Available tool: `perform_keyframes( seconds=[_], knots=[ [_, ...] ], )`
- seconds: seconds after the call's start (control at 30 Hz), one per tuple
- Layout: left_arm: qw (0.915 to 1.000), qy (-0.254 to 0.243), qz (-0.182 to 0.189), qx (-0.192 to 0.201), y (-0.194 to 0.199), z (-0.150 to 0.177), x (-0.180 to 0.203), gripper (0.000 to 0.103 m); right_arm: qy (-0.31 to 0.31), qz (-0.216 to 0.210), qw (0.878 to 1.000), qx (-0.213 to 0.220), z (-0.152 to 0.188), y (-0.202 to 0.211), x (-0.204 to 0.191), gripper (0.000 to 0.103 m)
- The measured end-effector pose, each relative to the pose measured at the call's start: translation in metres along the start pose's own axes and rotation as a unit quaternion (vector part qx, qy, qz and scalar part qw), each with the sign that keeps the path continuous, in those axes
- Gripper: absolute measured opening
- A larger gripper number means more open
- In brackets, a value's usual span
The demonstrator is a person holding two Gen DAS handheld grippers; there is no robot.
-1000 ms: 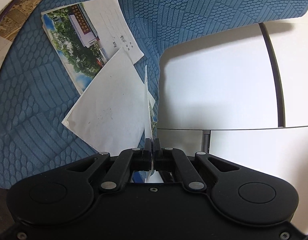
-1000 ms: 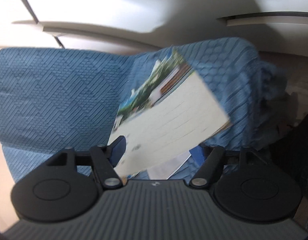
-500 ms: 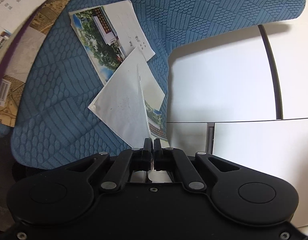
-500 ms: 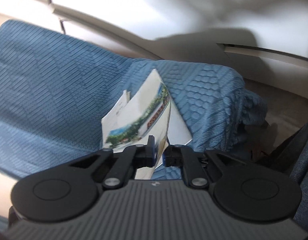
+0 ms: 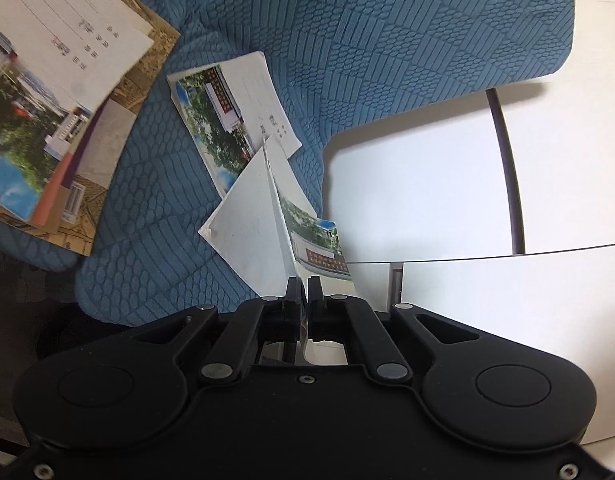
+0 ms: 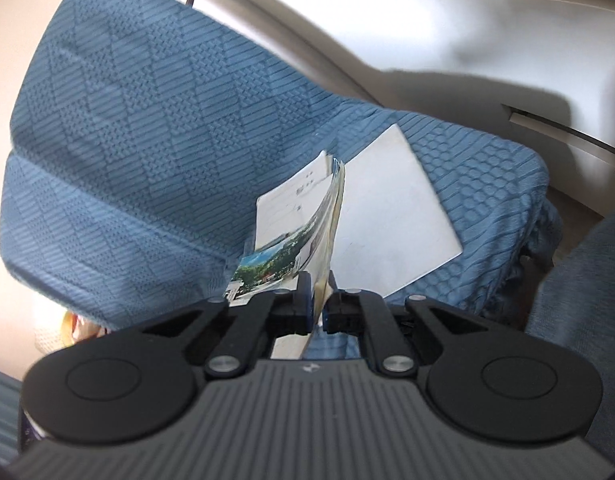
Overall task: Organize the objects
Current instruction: 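Lift the white booklet with the left gripper while the right gripper grasps the photo booklet, then carry the white booklet with the left gripper while the right gripper carries the photo booklet to the stack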
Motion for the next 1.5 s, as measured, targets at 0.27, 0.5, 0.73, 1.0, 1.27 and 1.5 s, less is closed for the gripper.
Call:
perform_keyframes(
  seconds=[0.27, 0.5, 0.73, 1.0, 1.27, 1.5],
  knots=[
    [0.9996, 0.009, 0.006, 0.024, 0.048, -0.012, 0.003, 0.003, 0.040, -0.002, 0.999, -0.020, 0.011, 0.006, -0.053, 0.007],
    [0.9978, -0.002, 0.012, 0.065, 0.096, -0.041, 0.011, 0.003, 0.085, -0.024, 0.996, -0.033, 0.021, 0.002, -0.110, 0.007],
    [0.9932, 0.000, 0.022, 0.114, 0.145, -0.072, 0.013, 0.003, 0.117, -0.056, 0.991, -0.042, 0.035, -0.015, -0.171, 0.007],
    [0.9886, -0.003, 0.026, 0.148, 0.191, -0.098, 0.004, 0.003, 0.128, -0.091, 0.986, -0.050, 0.049, -0.024, -0.223, 0.007],
    [0.9845, -0.026, 0.015, 0.173, 0.207, -0.113, -0.022, 0.003, 0.132, -0.101, 0.983, -0.071, 0.080, -0.048, -0.238, 0.008],
    [0.9824, -0.044, 0.017, 0.180, 0.201, -0.129, -0.065, 0.003, 0.146, -0.094, 0.980, -0.098, 0.113, -0.080, -0.227, 0.008]
  ],
)
Point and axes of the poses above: each gripper's, at about its wrist camera, not at the fingertips, and y roughly against the way its jaws point, x to its right, z to its underside, the point moved 7 cm from there along -y, roughly the way its jaws point, and after that the axes turned 1 degree about z, right-handed, at the moved point
